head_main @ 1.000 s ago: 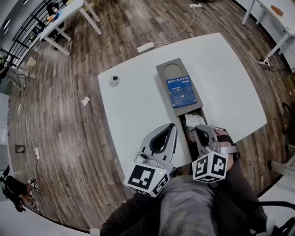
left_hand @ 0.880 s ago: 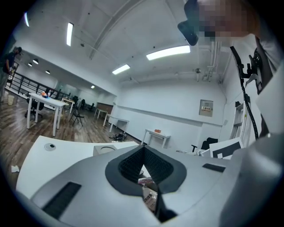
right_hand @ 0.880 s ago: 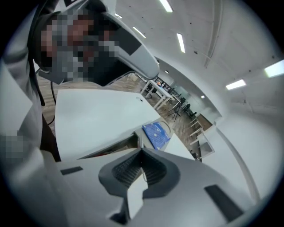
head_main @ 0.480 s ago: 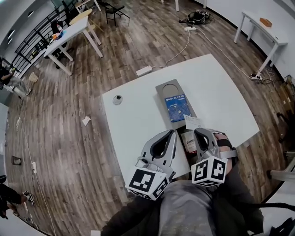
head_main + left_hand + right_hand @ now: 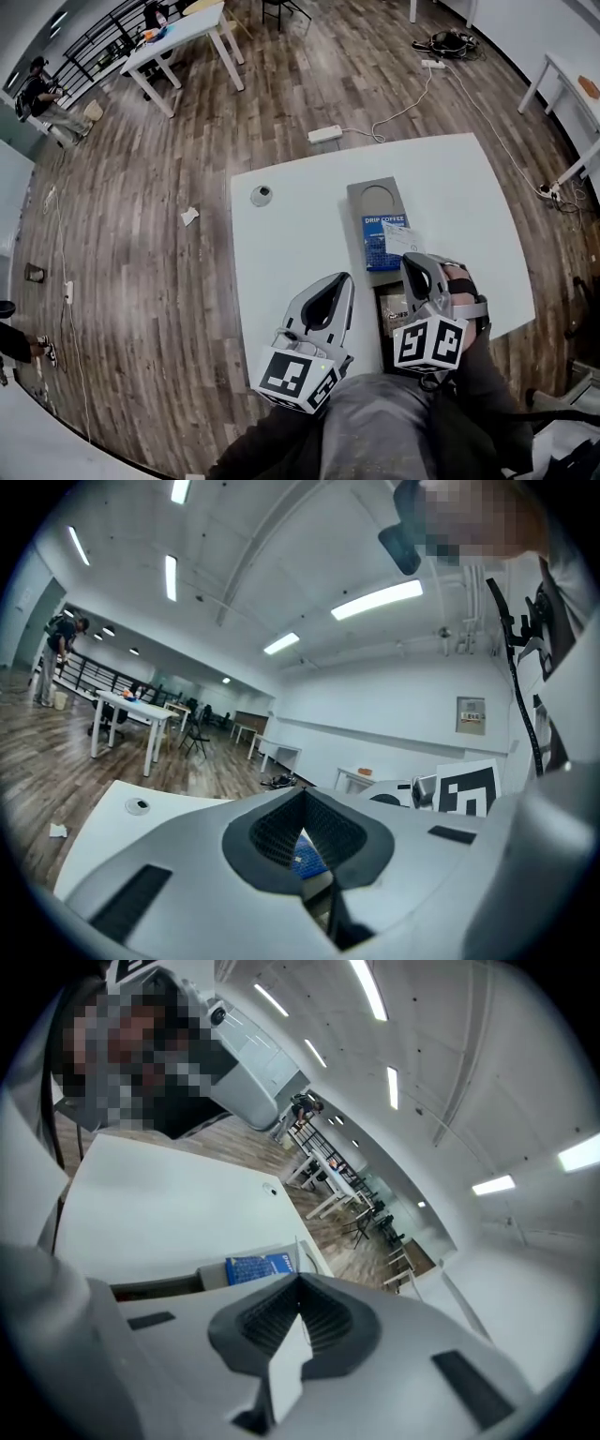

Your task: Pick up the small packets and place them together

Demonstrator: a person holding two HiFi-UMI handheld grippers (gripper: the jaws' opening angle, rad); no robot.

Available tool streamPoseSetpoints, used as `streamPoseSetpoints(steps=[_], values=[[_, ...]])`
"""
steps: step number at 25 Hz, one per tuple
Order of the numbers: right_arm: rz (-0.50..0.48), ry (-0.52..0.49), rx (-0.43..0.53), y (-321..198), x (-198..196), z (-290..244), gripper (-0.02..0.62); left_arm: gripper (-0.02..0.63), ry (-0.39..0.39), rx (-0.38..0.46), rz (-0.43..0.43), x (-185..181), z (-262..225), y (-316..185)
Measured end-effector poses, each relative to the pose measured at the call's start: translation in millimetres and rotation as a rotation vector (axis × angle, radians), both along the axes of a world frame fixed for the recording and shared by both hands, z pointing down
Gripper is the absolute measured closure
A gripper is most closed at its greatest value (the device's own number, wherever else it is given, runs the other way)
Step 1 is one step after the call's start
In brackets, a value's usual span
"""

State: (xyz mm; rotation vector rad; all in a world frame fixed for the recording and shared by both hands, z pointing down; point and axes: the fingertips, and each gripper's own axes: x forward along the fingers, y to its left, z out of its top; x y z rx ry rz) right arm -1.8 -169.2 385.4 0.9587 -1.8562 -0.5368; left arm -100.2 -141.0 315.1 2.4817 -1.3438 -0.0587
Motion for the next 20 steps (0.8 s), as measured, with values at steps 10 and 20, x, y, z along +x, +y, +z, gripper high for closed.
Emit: streamPoseSetpoints(steps=[10,20], values=[[-0.134,0.048,-0.016,-85,-7,22,0.589,0.603,-0.011,-0.121,-0.19,-25,33,-32],[-0.227,0.022,-0.159,-91,-21,64,0.586,0.603,0.003,-0.187,-0.258,-41,56,-39]])
